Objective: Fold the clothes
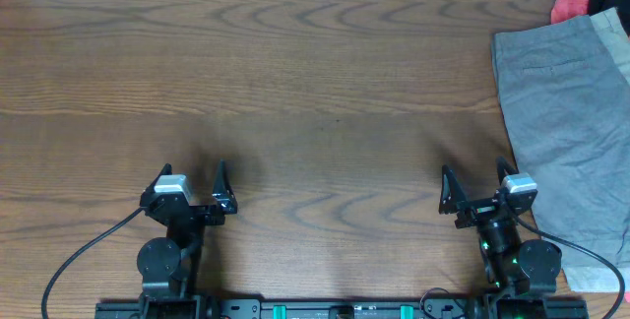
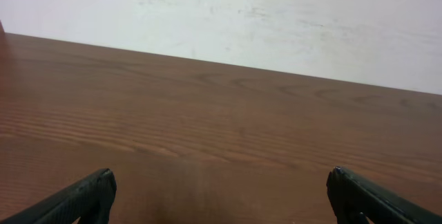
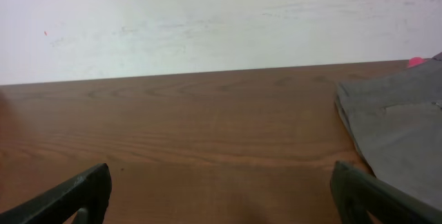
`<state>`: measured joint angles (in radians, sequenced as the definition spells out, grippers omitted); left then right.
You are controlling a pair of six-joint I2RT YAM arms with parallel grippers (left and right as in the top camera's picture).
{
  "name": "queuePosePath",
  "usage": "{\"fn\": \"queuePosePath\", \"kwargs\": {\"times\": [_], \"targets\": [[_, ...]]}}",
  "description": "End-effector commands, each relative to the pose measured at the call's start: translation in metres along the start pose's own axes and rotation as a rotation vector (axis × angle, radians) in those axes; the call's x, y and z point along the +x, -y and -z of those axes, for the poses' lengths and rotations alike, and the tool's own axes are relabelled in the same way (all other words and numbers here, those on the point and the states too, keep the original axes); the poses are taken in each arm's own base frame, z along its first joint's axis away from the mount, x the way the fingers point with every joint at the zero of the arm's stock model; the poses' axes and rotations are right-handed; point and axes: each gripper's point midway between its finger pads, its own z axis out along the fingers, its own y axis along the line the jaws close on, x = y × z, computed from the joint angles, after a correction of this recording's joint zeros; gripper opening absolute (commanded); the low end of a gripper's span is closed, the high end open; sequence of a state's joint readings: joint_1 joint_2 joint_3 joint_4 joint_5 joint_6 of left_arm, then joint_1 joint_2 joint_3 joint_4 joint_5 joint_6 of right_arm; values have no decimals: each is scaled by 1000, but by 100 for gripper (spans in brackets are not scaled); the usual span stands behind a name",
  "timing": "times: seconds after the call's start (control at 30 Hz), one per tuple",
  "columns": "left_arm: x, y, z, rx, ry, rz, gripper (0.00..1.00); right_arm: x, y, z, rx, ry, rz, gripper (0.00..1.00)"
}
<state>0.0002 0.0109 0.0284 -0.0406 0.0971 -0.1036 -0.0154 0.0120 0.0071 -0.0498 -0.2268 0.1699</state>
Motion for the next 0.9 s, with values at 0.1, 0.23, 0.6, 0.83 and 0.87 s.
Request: {"fn": "queuePosePath", "kwargs": {"times": [0.1, 0.23, 0.6, 0.83, 0.87], "targets": [[15, -3, -2, -9, -37, -4, 98, 0, 4, 0, 18, 1, 17, 99], [15, -3, -2, -9, -37, -4, 98, 0, 4, 0, 22, 2, 18, 99], [15, -3, -2, -9, -37, -4, 98, 18, -99, 33, -551, -333, -718, 99], [15, -3, -2, -9, -37, -4, 98, 2, -106, 37, -592, -339, -857, 99], [15, -3, -2, -9, -37, -4, 98, -6, -108, 38, -614, -305, -828, 99]]}}
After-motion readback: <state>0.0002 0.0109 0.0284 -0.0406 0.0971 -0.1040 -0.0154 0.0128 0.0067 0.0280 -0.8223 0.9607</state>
